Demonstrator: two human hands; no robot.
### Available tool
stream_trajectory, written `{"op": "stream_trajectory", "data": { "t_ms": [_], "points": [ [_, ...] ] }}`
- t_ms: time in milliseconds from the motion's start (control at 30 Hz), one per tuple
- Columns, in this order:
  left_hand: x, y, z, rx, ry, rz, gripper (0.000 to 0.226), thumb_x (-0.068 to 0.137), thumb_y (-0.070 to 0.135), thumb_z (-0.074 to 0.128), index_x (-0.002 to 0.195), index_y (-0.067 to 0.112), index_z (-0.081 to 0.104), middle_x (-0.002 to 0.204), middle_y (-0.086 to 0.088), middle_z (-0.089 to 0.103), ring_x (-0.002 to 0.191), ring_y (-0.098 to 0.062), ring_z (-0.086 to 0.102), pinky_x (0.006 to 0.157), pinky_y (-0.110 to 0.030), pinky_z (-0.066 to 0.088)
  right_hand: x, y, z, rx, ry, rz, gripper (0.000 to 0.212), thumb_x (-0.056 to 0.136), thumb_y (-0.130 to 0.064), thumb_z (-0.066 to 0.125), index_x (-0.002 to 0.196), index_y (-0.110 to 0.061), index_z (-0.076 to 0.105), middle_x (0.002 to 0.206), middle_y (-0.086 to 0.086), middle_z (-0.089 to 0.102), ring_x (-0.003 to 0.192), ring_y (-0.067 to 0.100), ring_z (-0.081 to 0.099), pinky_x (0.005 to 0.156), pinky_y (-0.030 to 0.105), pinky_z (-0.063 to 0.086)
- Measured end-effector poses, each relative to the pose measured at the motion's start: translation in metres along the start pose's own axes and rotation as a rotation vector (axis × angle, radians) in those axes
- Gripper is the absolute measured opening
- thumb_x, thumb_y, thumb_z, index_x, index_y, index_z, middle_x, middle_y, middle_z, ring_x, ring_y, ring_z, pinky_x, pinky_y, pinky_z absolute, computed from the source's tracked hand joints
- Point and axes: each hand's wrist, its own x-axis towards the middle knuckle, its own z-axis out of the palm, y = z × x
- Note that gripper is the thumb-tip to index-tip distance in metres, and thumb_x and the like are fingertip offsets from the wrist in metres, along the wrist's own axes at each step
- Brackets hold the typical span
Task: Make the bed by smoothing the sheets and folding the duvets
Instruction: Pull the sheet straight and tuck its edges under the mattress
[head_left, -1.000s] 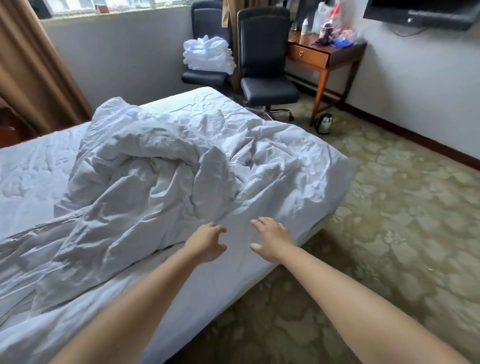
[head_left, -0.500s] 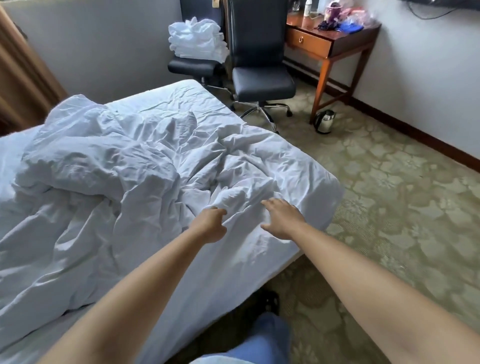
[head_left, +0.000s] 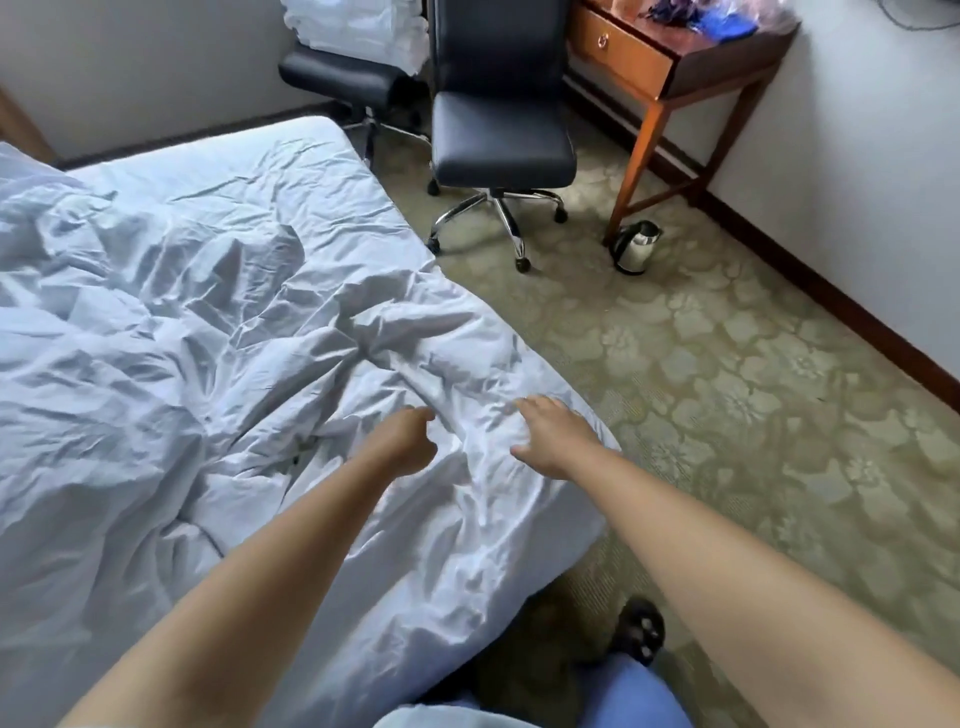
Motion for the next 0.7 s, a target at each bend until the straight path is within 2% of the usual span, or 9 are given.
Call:
{"op": "stream_trajectory", "data": {
  "t_ms": [200, 400, 567, 700],
  "points": [
    [0.082, 0.099, -0.003, -0.043, 0.084, -0.115, 0.054, 0.087, 0.015, 0.053, 0.14, 0.015, 0.044, 0.146, -0.008, 0.043, 0.132, -0.024, 0.043, 0.104, -0.031, 0.037, 0.085, 0.109, -0.056, -0.024, 0.038, -0.129, 0.063, 0.091, -0.038, 0.057, 0.145, -0.02, 0.03, 0.146, 0.002, 0.033, 0.136, 0.023, 0.03, 0.107, 0.039, 0.03],
    [0.127, 0.2, -0.017, -0.112, 0.148, -0.347, 0.054, 0.09, 0.017, 0.051, 0.143, 0.017, 0.041, 0.148, -0.007, 0.039, 0.133, -0.025, 0.041, 0.104, -0.034, 0.039, 0.145, 0.21, -0.136, -0.04, -0.015, -0.307, 0.069, 0.091, -0.041, 0.059, 0.148, -0.022, 0.025, 0.15, 0.0, 0.028, 0.14, 0.02, 0.026, 0.109, 0.038, 0.029],
    [0.156, 0.245, -0.05, -0.171, 0.273, -0.464, 0.054, 0.088, 0.015, 0.052, 0.141, 0.017, 0.043, 0.147, -0.006, 0.042, 0.133, -0.024, 0.042, 0.105, -0.034, 0.039, 0.202, 0.231, -0.199, -0.047, 0.043, -0.458, 0.068, 0.089, -0.041, 0.06, 0.147, -0.02, 0.029, 0.147, 0.003, 0.035, 0.136, 0.024, 0.032, 0.108, 0.04, 0.032],
    [0.18, 0.251, -0.079, -0.148, 0.353, -0.593, 0.05, 0.092, 0.018, 0.051, 0.141, 0.016, 0.043, 0.144, -0.009, 0.043, 0.129, -0.026, 0.045, 0.098, -0.03, 0.038, 0.247, 0.217, -0.23, -0.055, 0.05, -0.594, 0.067, 0.089, -0.039, 0.061, 0.146, -0.02, 0.03, 0.143, 0.004, 0.039, 0.134, 0.025, 0.035, 0.108, 0.04, 0.033]
  ]
}}
